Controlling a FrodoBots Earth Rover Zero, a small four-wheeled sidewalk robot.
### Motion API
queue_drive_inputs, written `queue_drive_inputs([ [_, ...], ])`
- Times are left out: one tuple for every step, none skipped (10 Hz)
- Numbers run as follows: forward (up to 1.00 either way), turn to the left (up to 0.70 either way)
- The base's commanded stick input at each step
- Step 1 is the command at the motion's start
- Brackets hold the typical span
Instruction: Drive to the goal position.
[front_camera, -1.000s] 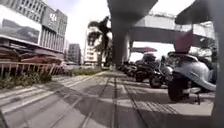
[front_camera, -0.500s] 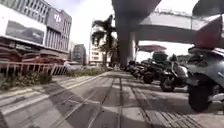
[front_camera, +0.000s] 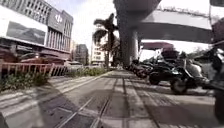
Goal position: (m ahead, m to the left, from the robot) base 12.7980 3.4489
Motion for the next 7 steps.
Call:
queue_drive_inputs([
  [0.70,0.00],
  [0.70,0.00],
  [0.70,0.00],
  [0.70,0.00],
  [0.70,0.00],
  [0.70,0.00],
  [0.70,0.00],
])
